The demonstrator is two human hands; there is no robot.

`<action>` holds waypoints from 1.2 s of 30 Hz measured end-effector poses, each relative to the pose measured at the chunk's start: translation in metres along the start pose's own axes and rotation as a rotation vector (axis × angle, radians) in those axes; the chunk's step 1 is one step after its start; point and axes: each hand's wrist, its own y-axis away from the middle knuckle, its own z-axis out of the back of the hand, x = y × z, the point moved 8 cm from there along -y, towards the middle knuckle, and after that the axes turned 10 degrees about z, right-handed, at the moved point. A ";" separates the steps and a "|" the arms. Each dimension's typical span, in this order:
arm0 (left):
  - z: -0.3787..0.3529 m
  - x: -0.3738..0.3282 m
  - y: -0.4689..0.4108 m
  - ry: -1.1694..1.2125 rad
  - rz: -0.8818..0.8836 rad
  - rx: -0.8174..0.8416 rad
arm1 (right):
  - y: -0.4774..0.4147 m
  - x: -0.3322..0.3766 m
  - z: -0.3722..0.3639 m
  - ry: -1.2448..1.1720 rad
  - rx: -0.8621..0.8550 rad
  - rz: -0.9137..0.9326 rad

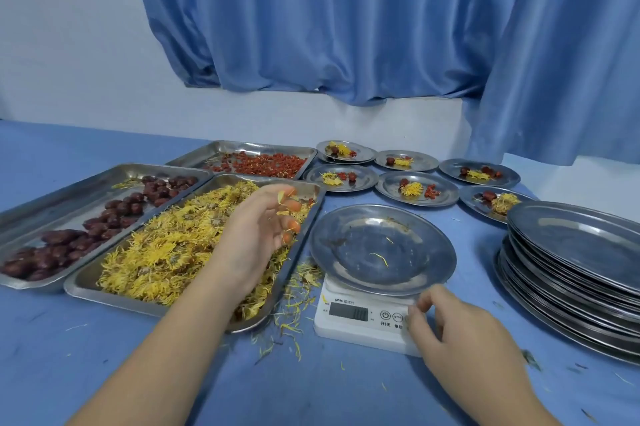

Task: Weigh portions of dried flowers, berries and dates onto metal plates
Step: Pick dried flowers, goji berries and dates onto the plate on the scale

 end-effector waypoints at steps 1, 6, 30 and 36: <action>0.012 -0.004 0.003 -0.050 -0.003 -0.023 | 0.000 0.001 0.000 -0.002 -0.003 0.001; 0.072 -0.041 0.010 -0.534 0.014 -0.243 | 0.000 0.006 -0.001 0.017 -0.017 0.011; 0.108 -0.027 -0.108 -1.522 0.108 -0.157 | -0.002 0.013 0.006 -0.056 0.001 0.117; 0.110 -0.032 -0.123 -1.559 0.076 -0.144 | 0.001 0.008 0.006 -0.106 -0.019 0.183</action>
